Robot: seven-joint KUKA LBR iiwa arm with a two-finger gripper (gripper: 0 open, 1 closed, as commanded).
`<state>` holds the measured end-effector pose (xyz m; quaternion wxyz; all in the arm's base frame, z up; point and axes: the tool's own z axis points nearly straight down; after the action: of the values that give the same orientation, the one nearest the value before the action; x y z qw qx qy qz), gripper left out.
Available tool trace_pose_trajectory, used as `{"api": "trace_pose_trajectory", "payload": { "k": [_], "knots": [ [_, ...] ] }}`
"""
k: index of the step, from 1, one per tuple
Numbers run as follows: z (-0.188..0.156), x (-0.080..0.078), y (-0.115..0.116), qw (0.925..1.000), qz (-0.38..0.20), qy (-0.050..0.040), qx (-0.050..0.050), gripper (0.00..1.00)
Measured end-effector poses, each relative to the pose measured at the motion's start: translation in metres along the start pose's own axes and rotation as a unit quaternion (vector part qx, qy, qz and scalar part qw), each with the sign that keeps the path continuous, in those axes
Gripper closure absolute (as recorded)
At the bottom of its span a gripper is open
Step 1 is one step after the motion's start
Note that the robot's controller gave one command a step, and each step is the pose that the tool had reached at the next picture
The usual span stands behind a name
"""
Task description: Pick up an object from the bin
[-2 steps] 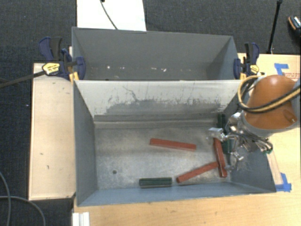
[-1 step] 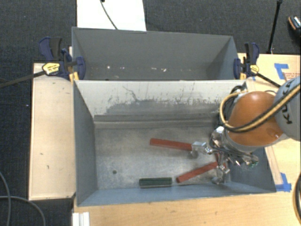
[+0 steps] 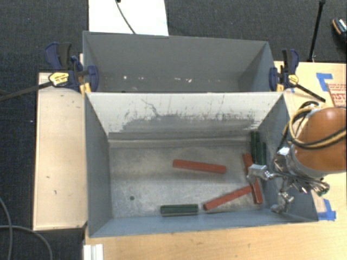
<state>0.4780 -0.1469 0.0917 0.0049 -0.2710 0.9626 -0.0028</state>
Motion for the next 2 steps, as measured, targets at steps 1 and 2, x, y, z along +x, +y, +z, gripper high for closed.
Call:
{"api": "trace_pose_trajectory", "payload": {
  "k": [1,2],
  "knots": [
    [0.0192,-0.0368,0.0477,0.9995,-0.031,-0.0037,0.000,0.00],
    [0.0206,-0.0327,0.0477,0.9996,-0.030,0.0002,-0.002,1.00]
  ]
}}
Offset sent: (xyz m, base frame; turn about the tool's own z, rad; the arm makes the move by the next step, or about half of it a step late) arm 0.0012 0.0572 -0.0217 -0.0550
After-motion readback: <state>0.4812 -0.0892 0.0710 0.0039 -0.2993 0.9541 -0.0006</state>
